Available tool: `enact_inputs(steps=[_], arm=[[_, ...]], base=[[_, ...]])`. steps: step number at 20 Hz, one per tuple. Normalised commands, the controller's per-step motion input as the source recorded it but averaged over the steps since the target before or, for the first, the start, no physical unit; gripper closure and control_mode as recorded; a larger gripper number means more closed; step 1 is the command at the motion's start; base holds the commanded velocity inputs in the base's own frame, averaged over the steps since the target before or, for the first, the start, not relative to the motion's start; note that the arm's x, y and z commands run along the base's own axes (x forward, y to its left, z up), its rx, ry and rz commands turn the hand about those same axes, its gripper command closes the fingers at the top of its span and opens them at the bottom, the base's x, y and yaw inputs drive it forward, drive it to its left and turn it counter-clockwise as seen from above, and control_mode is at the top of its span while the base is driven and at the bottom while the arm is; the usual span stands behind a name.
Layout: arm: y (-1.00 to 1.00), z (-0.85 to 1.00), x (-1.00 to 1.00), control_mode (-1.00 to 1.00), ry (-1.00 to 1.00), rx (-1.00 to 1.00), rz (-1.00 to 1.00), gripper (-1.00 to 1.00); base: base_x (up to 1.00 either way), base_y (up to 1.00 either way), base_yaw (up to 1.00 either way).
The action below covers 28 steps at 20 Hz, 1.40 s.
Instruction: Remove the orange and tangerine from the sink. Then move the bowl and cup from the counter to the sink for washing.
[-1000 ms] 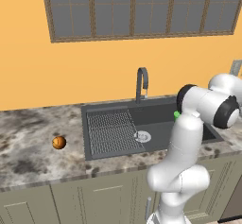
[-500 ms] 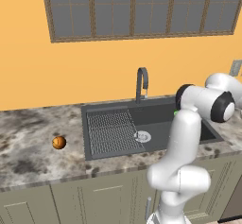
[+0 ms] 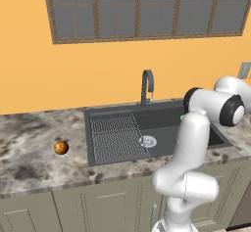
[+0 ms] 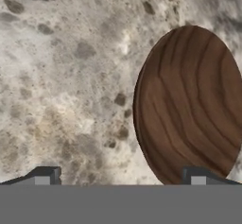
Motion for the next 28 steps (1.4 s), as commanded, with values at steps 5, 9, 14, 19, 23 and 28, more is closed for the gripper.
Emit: enact_inputs(steps=[5,9,14,19,23,28], arm=[[-0.04,-0.12,0.08,-1.0,0.0,0.0,0.0,-1.0],[-0.11,-0.14,0.11,-1.0,0.0,0.0,0.0,-1.0],[-0.12,-0.14,0.11,-1.0,0.04,0.0,0.0,-1.0],[-0.17,-0.12,0.11,-1.0,0.05,0.0,0.0,-1.0],[-0.16,-0.11,0.11,-1.0,0.04,0.0,0.0,-1.0],[-0.11,-0.12,0.08,-1.0,0.01,0.0,0.0,-1.0]], base=[[0.0,0.0,0.0],[0.0,0.0,0.0],[0.0,0.0,0.0],[0.0,0.0,0.0],[0.0,0.0,0.0],[0.0,0.0,0.0]])
